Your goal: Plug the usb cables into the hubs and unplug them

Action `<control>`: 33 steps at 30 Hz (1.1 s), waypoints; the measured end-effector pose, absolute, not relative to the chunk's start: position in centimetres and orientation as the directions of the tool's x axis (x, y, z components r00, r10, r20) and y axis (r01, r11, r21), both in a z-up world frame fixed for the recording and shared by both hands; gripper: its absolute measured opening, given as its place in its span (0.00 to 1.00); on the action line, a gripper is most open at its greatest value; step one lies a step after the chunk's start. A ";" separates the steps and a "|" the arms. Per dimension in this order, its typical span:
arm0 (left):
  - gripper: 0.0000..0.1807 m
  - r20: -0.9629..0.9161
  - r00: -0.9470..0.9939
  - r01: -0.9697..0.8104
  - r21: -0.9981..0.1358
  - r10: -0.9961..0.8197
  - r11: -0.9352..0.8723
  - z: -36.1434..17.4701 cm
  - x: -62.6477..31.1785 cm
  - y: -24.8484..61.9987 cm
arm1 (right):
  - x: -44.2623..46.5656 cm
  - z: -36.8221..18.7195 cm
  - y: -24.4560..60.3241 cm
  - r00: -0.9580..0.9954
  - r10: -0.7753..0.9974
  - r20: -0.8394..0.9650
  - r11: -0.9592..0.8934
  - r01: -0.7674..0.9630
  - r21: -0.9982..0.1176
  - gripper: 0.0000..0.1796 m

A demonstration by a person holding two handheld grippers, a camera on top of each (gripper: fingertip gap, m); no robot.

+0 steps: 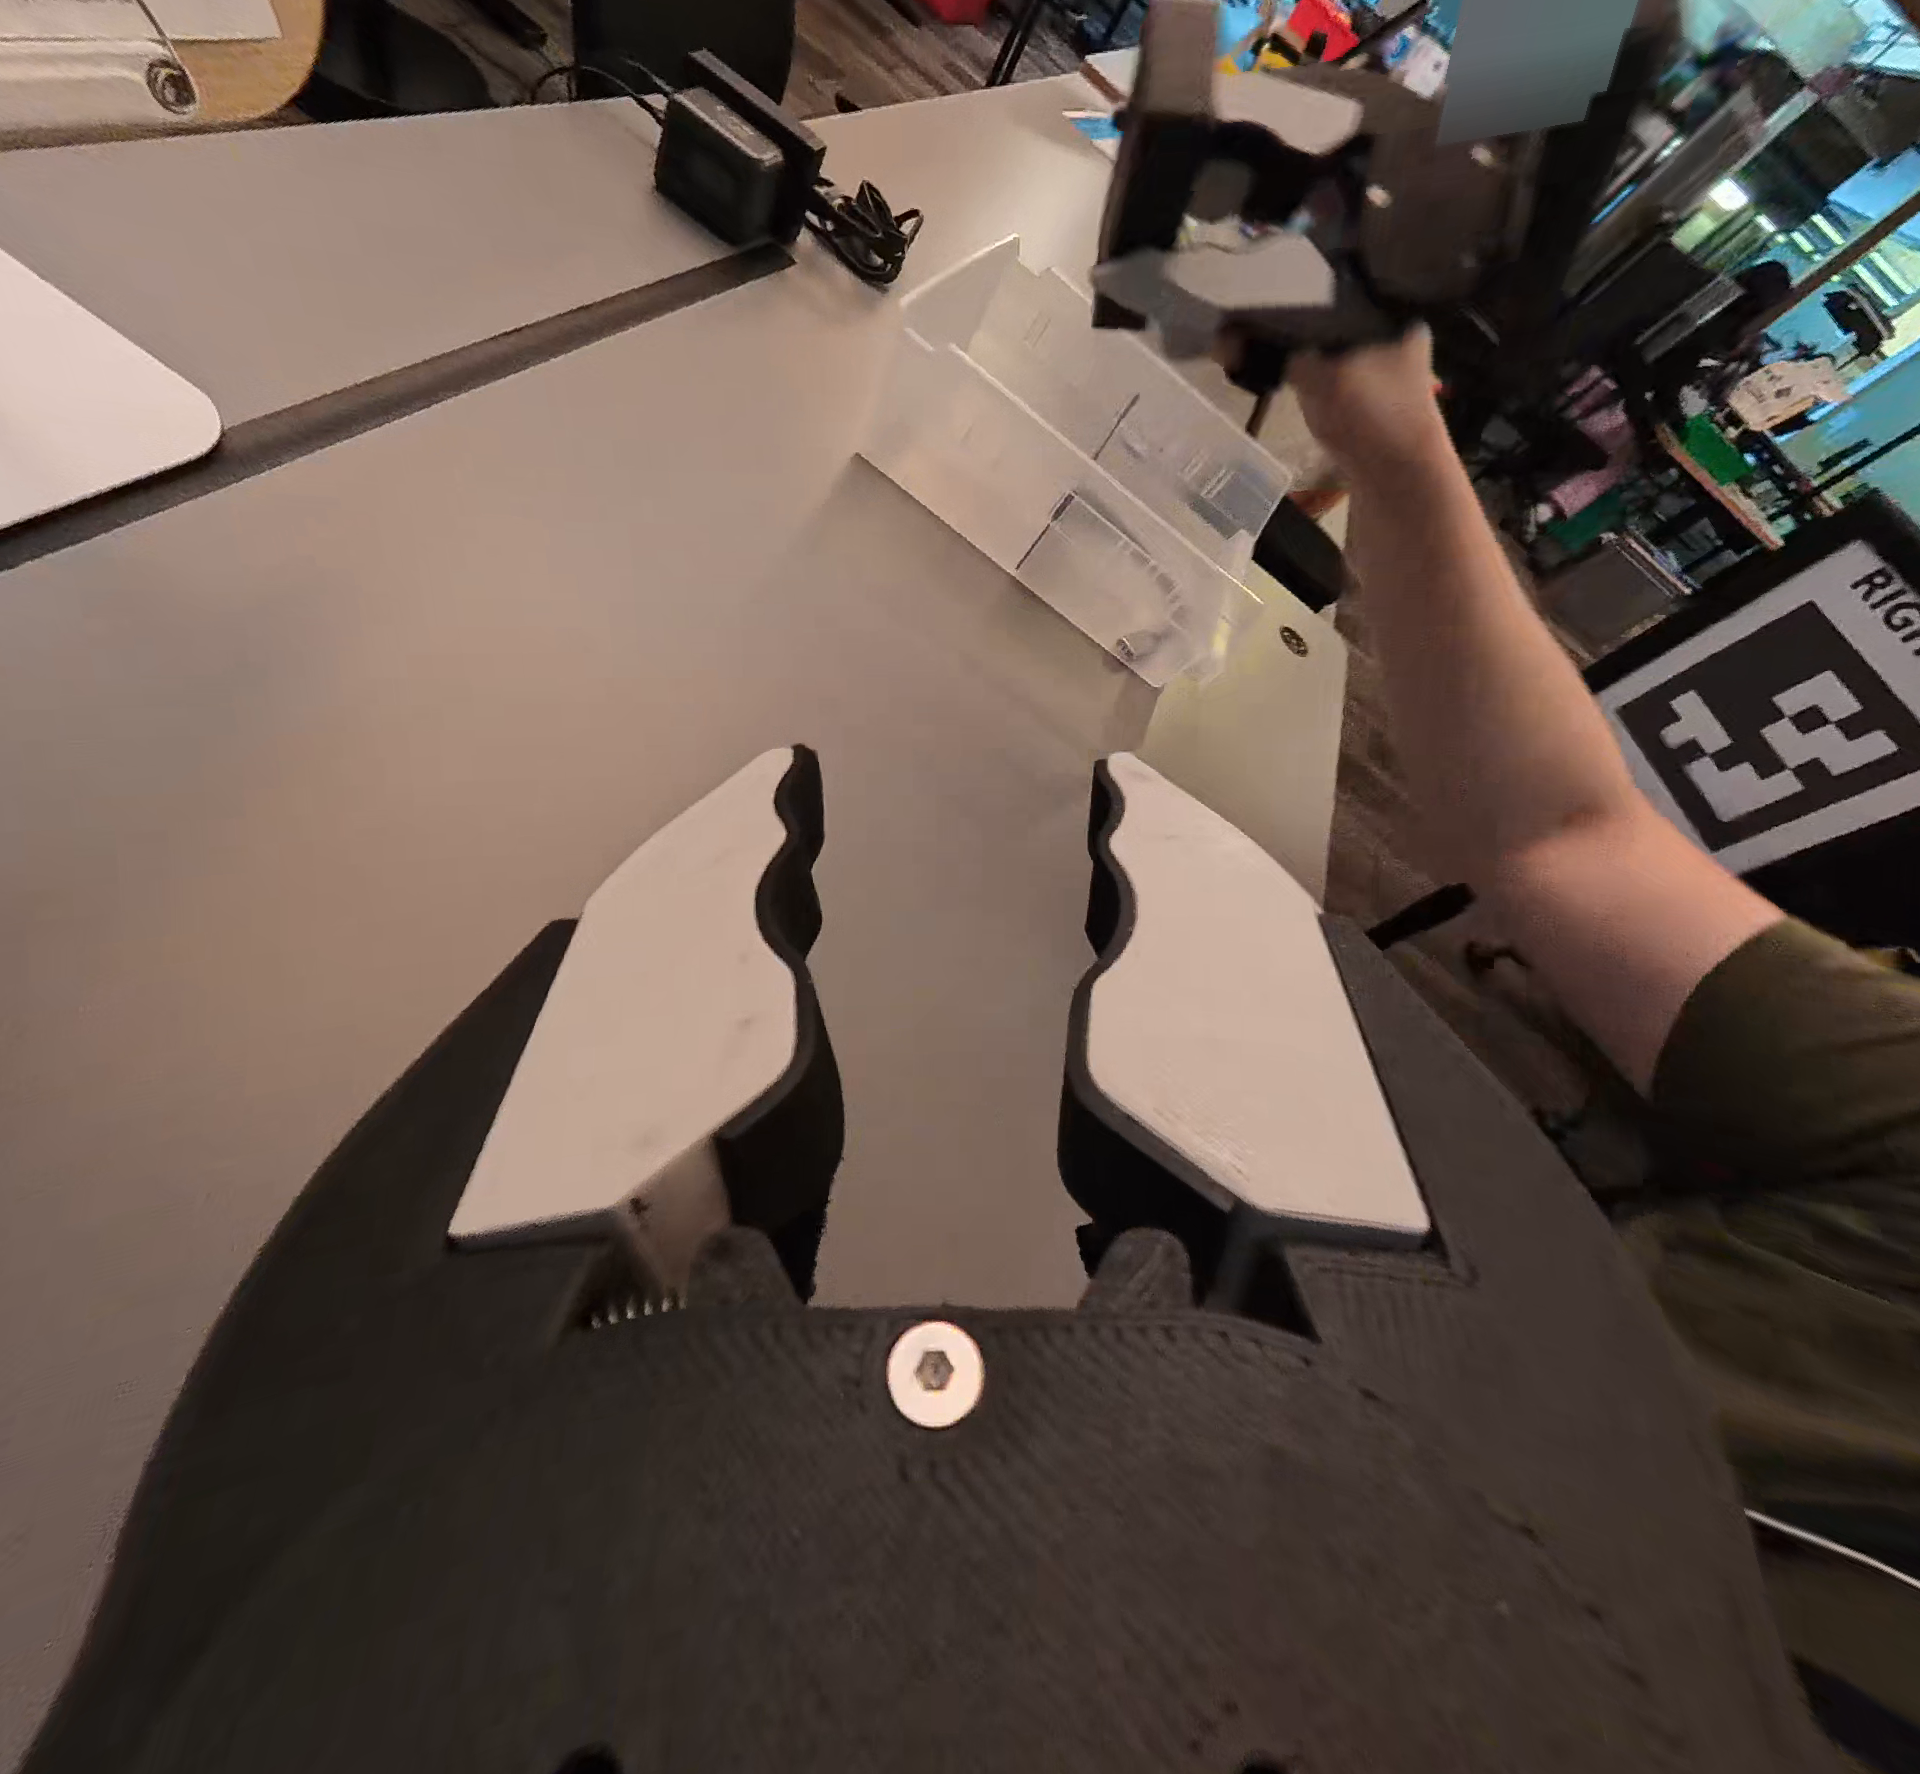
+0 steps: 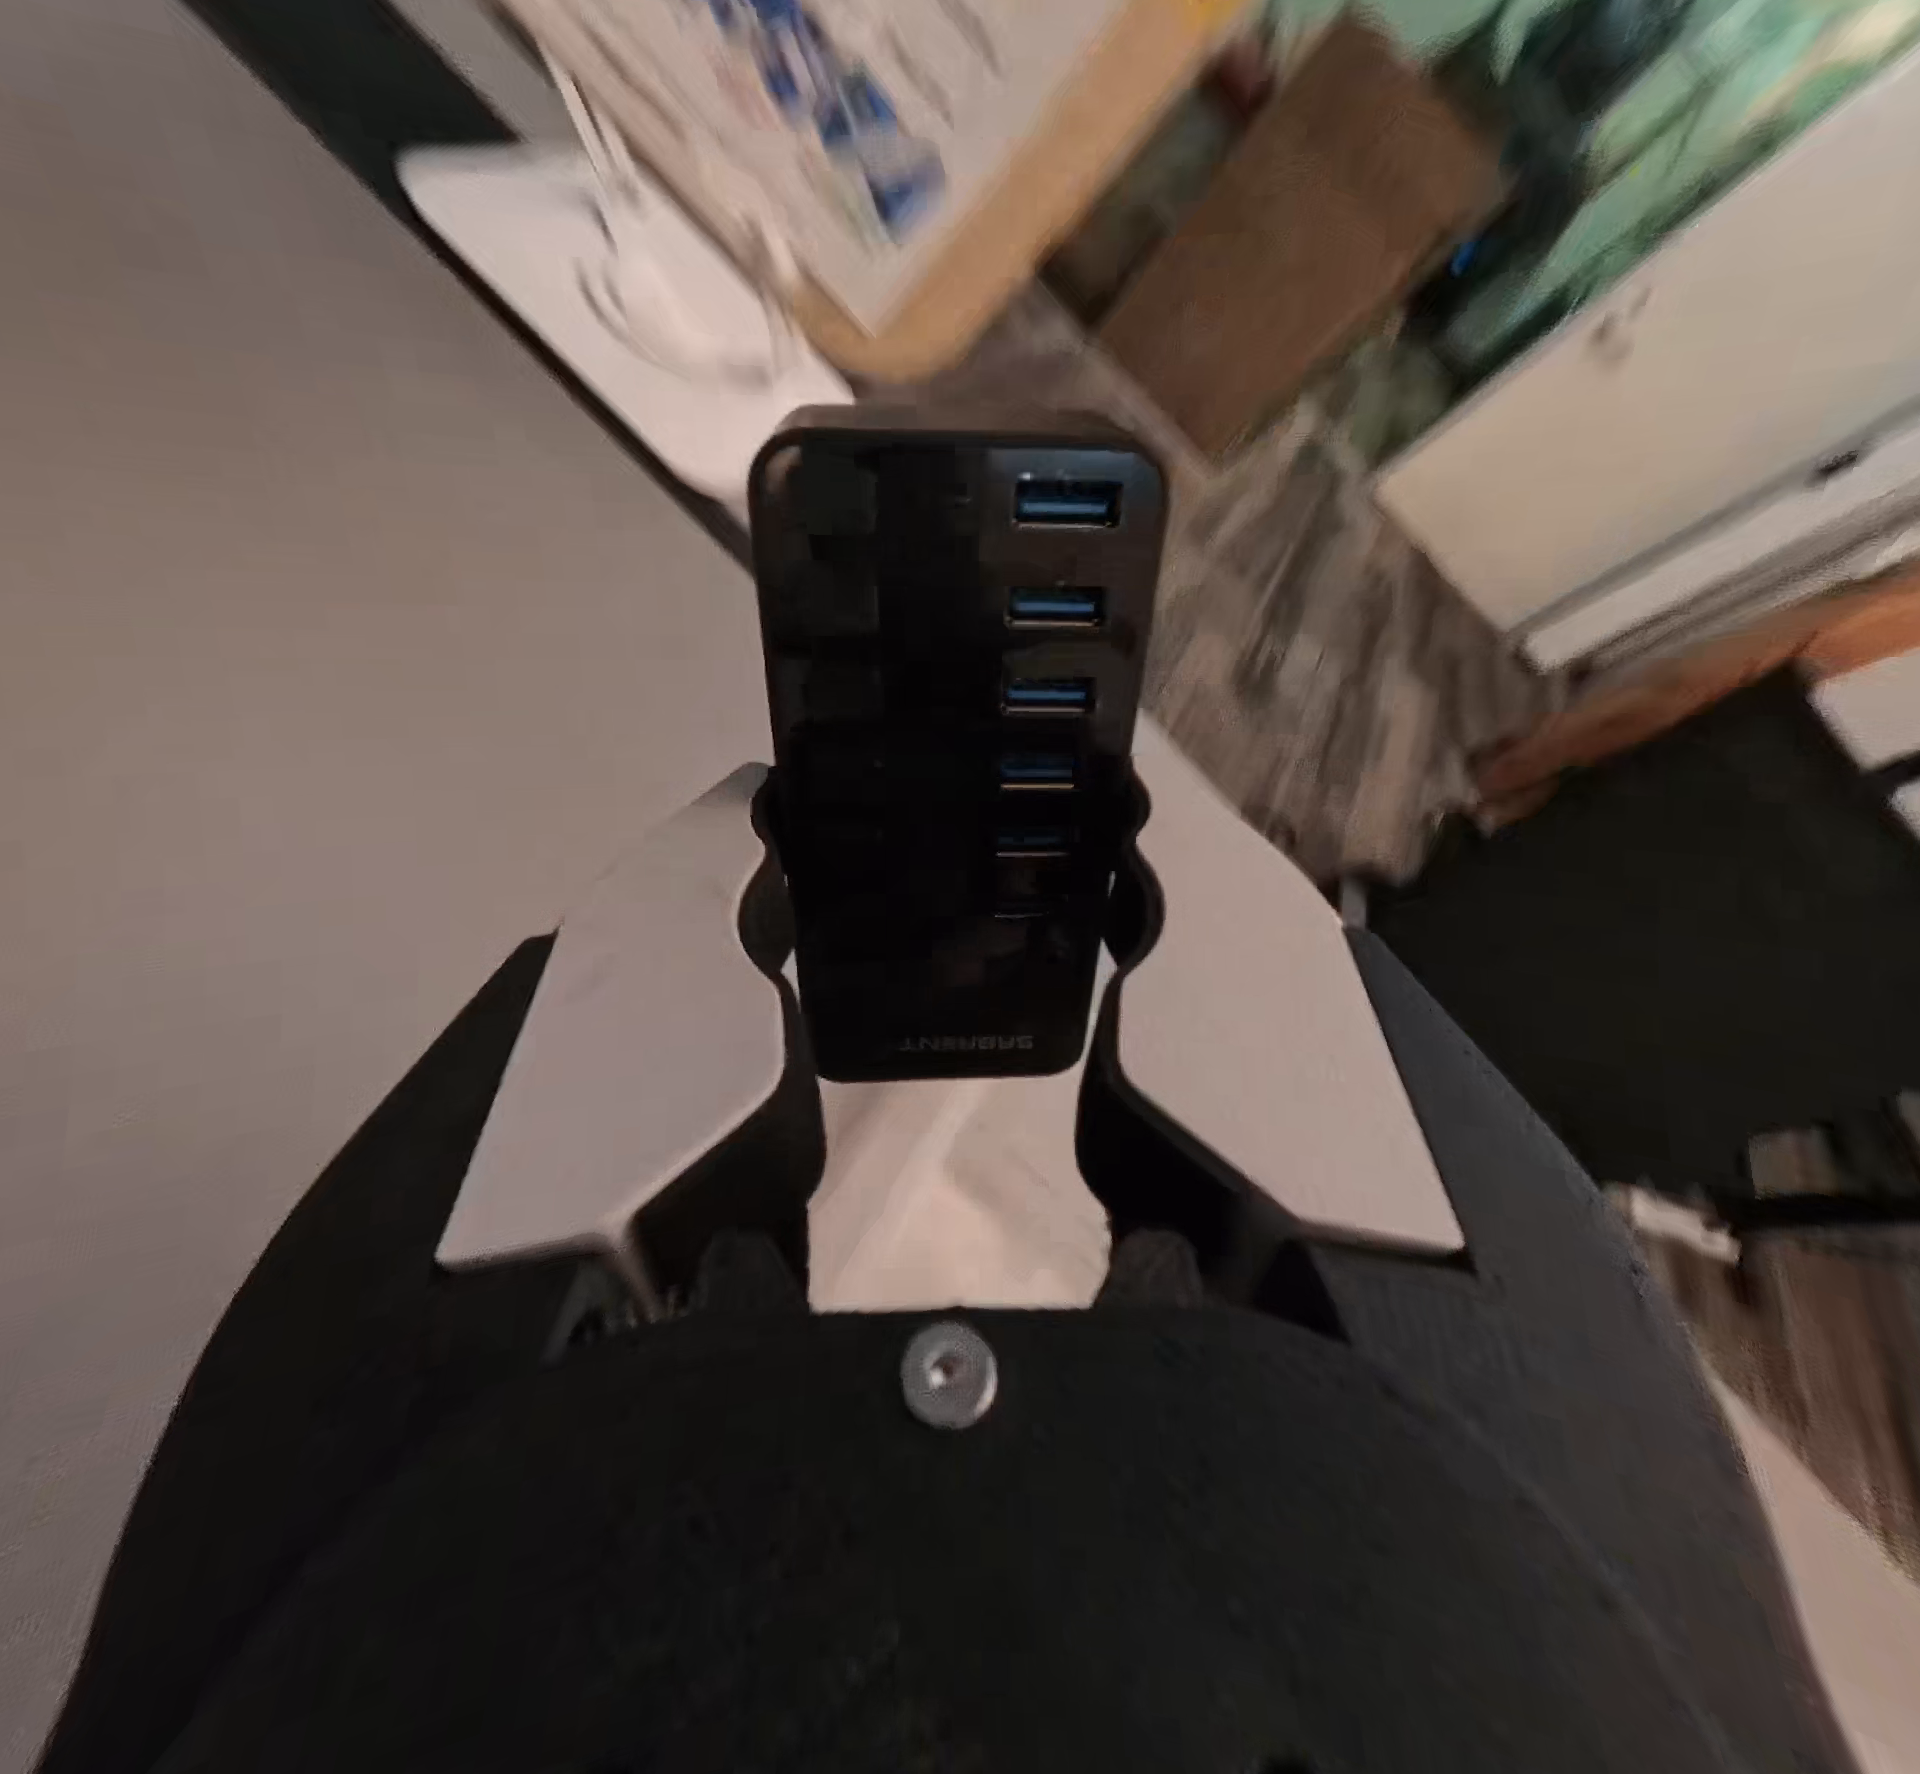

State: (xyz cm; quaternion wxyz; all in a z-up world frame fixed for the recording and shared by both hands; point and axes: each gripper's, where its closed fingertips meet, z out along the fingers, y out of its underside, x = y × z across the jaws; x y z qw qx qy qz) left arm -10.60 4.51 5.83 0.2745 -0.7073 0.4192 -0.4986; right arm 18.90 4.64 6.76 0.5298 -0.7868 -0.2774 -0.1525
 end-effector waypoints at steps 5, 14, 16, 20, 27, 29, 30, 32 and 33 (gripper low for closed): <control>0.25 0.454 0.144 -0.344 -0.811 -0.880 -0.474 5.9 -10.8 4.2 | 29.9 -1.1 2.1 0.688 0.580 0.436 -0.512 0.724 -0.462 0.33; 0.22 0.410 0.194 -0.352 -0.819 -0.891 -0.453 5.0 -10.3 5.1 | 38.4 -10.5 0.0 0.553 0.778 0.298 -0.570 0.821 -0.034 0.33; 0.21 0.401 0.207 -0.353 -0.820 -0.892 -0.450 4.5 -9.9 5.6 | 38.5 -11.7 0.3 0.509 0.818 0.267 -0.527 0.850 -0.005 0.33; 0.21 0.413 0.239 -0.400 -0.783 -0.879 -0.476 2.5 -9.3 6.3 | 38.4 -13.8 0.5 0.426 0.882 0.201 -0.444 0.894 0.055 0.33; 0.21 0.433 0.260 -0.438 -0.744 -0.863 -0.505 0.5 -8.6 6.7 | 39.4 -15.6 -0.3 0.413 0.897 0.156 -0.436 0.885 0.163 0.34; 0.23 0.433 0.254 -0.445 -0.742 -0.865 -0.502 0.4 -8.4 6.5 | 39.6 -15.1 -0.5 0.405 0.897 0.178 -0.435 0.882 0.184 0.35; 0.24 0.431 0.251 -0.442 -0.746 -0.867 -0.498 0.6 -8.5 6.4 | 39.6 -14.4 -0.2 0.399 0.892 0.211 -0.437 0.881 0.181 0.36; 0.25 0.417 0.240 -0.425 -0.767 -0.877 -0.481 1.8 -8.9 6.2 | 39.4 -12.5 -0.3 0.400 0.881 0.252 -0.448 0.877 0.172 0.35; 0.26 0.400 0.241 -0.408 -0.785 -0.884 -0.467 2.7 -9.3 6.1 | 39.6 -11.2 -0.3 0.390 0.874 0.292 -0.451 0.873 0.185 0.35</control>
